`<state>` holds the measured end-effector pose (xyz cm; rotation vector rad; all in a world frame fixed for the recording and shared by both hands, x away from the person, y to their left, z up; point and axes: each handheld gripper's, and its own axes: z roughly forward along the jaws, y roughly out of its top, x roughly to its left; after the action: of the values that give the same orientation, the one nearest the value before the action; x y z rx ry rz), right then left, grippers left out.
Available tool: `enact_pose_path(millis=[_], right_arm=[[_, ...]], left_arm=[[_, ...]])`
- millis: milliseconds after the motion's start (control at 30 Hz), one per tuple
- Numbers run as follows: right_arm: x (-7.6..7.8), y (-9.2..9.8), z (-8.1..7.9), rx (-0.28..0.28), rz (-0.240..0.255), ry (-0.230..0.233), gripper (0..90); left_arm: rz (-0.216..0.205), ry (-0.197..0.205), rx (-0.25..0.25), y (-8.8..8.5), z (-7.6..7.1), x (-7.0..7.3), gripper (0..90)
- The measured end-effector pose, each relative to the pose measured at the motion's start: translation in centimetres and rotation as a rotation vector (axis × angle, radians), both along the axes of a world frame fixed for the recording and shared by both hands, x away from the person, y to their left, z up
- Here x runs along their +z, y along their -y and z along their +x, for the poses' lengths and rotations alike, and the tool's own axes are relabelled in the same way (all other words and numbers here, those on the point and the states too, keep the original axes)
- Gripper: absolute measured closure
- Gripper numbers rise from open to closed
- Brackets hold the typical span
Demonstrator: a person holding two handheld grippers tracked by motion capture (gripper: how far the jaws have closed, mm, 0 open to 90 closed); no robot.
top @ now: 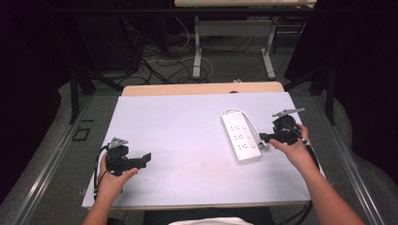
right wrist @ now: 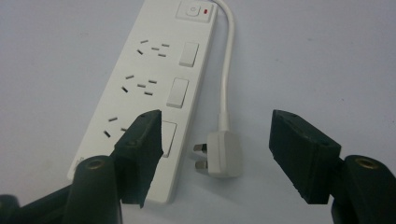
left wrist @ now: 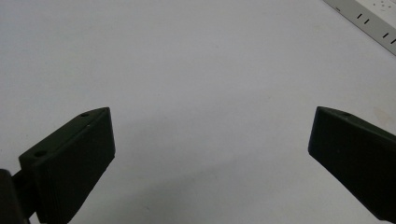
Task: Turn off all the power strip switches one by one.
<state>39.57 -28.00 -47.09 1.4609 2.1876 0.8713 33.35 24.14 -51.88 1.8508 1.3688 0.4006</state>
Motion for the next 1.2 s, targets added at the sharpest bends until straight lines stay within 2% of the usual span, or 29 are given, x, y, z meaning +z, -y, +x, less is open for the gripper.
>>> enact_pose_path(millis=[167, 400, 567, 633, 900, 1200], right_arm=[[0.3, -0.1, 1.2, 0.0, 0.019, -0.024, 37.0], [0.5, -0.4, 2.8, -0.005, 0.041, -0.06, 43.7], [0.7, -0.7, 3.7, -0.004, 0.056, -0.079, 49.3], [0.7, -0.9, 4.2, -0.004, 0.044, -0.1, 53.0], [0.4, -1.7, 5.9, -0.015, 0.07, -0.136, 63.4], [0.3, -2.4, 7.4, -0.027, 0.046, -0.159, 72.7]], left_arm=[[0.003, -0.002, -0.003, 0.0, 0.0, -0.1, 0.7], [0.006, -0.003, -0.004, 0.0, 0.1, -0.1, 0.6], [0.009, -0.007, -0.007, 0.0, 0.1, -0.1, 0.6], [0.008, -0.004, -0.004, 0.0, 0.1, -0.2, 0.6], [0.013, -0.014, -0.009, 0.1, 0.3, -0.4, 0.7], [0.016, -0.015, -0.013, 0.0, 0.5, -0.5, 0.7]])
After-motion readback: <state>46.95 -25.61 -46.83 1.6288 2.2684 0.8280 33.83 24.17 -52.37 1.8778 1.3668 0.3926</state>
